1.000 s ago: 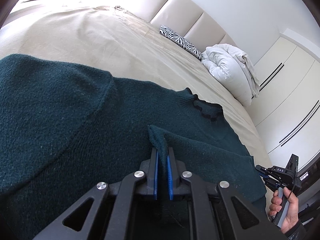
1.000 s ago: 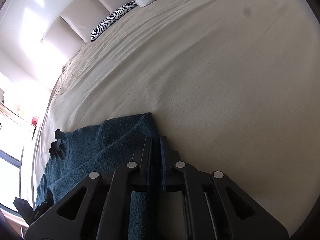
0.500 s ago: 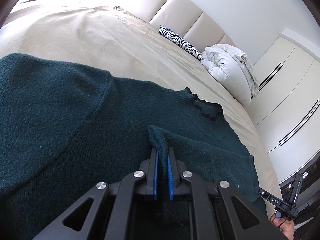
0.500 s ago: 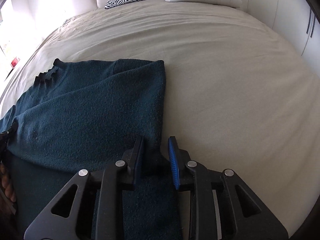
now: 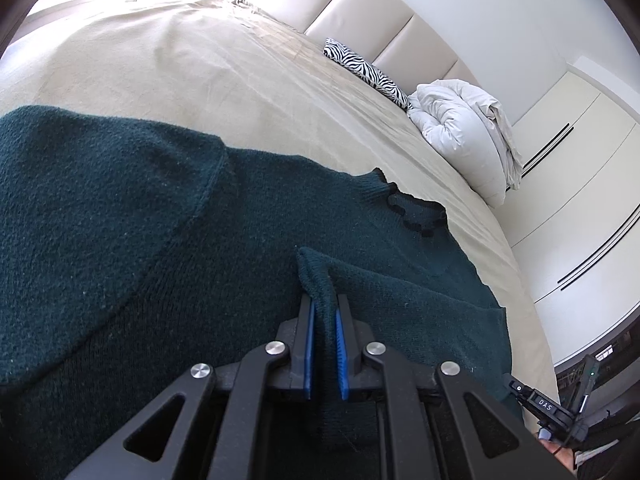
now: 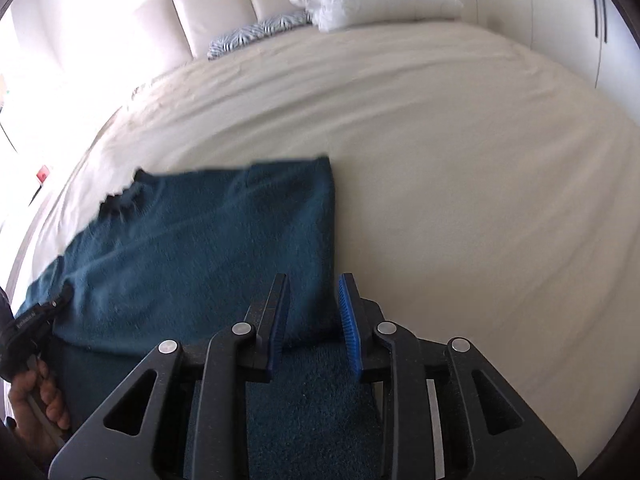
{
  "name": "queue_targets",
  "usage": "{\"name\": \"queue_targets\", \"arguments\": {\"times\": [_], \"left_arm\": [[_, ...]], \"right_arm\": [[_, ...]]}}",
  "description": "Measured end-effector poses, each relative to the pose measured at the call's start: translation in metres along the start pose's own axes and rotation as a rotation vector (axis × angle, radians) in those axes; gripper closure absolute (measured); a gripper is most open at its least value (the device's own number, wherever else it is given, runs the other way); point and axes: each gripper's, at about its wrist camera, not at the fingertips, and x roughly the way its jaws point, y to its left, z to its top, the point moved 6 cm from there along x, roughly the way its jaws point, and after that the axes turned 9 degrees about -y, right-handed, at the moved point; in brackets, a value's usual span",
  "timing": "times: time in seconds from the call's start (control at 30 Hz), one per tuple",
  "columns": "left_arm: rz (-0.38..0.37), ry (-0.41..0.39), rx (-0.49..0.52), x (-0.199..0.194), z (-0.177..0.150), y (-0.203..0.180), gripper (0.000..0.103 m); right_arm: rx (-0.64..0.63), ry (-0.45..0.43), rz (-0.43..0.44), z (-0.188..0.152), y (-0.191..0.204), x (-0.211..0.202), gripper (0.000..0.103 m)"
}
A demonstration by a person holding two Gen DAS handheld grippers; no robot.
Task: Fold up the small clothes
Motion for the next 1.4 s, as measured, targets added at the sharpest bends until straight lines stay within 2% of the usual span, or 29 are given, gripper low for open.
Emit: {"name": "queue_targets", "arguments": {"times": [0.03,0.07,0.1,0.2,0.3,0.33,0.37,0.43,0.53,0.67,0.73,0.8,0.93,1.0,1.07,1.1,1.13,1.2,1.23,1.3,1.4], "left_arm": [[0.008,0.006,0.006,-0.007,0.002,-0.001,0.086],[0.008,-0.007,0.005,-0.019,0.006,-0.001,0.073],[0.003,-0.027,-0.005,-0.032,0.010,0.001,0.059],[-0.001,-0.091,-0.044,-0.084,0.027,0.020,0.044],[0.035,-0.182,-0.112,-0.145,0.044,0.064,0.035],[0.060,-0.207,-0.141,-0.164,0.047,0.083,0.035],[0.081,-0.231,-0.176,-0.182,0.050,0.103,0.035],[0.127,-0.281,-0.258,-0.217,0.053,0.145,0.035],[0.186,-0.346,-0.394,-0.263,0.048,0.203,0.035],[0.229,-0.407,-0.587,-0.305,0.027,0.262,0.035],[0.248,-0.422,-0.664,-0.317,0.017,0.279,0.035],[0.233,-0.457,-0.732,-0.324,0.011,0.292,0.035],[0.232,-0.502,-0.788,-0.316,0.020,0.315,0.035],[0.232,-0.518,-0.832,-0.310,0.030,0.330,0.036],[0.236,-0.530,-0.832,-0.304,0.044,0.338,0.039],[0.252,-0.526,-0.823,-0.300,0.049,0.341,0.049],[0.263,-0.513,-0.825,-0.297,0.052,0.345,0.055],[0.276,-0.492,-0.833,-0.292,0.055,0.345,0.087],[0.286,-0.479,-0.816,-0.293,0.056,0.343,0.095],[0.321,-0.483,-0.730,-0.294,0.062,0.322,0.096],[0.358,-0.444,-0.517,-0.280,0.084,0.265,0.095]], "right_arm": [[0.016,-0.021,0.034,-0.001,-0.001,0.013,0.080],[0.034,-0.055,0.070,0.001,-0.006,0.011,0.080],[0.071,-0.043,0.079,0.002,-0.009,0.009,0.080],[0.101,-0.045,0.013,0.007,-0.008,-0.009,0.077],[0.110,-0.147,0.080,0.012,0.009,-0.050,0.077],[0.101,-0.183,0.091,0.012,0.018,-0.063,0.073],[0.091,-0.211,0.107,0.012,0.029,-0.074,0.059],[0.063,-0.261,0.136,0.010,0.054,-0.092,0.040],[0.002,-0.300,0.193,0.008,0.096,-0.112,0.039],[-0.021,-0.246,0.319,0.002,0.158,-0.114,0.039],[-0.022,-0.210,0.368,-0.005,0.183,-0.114,0.039],[-0.020,-0.188,0.399,-0.012,0.203,-0.113,0.039],[-0.006,-0.151,0.445,-0.031,0.232,-0.112,0.039],[-0.001,-0.137,0.461,-0.038,0.240,-0.112,0.039],[0.016,-0.128,0.474,-0.043,0.243,-0.114,0.039],[0.029,-0.126,0.480,-0.044,0.241,-0.114,0.039],[0.042,-0.125,0.484,-0.045,0.239,-0.114,0.039],[0.060,-0.123,0.486,-0.047,0.233,-0.111,0.039],[0.067,-0.120,0.485,-0.048,0.228,-0.109,0.039],[0.087,-0.112,0.483,-0.049,0.218,-0.105,0.039],[0.124,-0.112,0.489,-0.051,0.203,-0.099,0.039]]}}
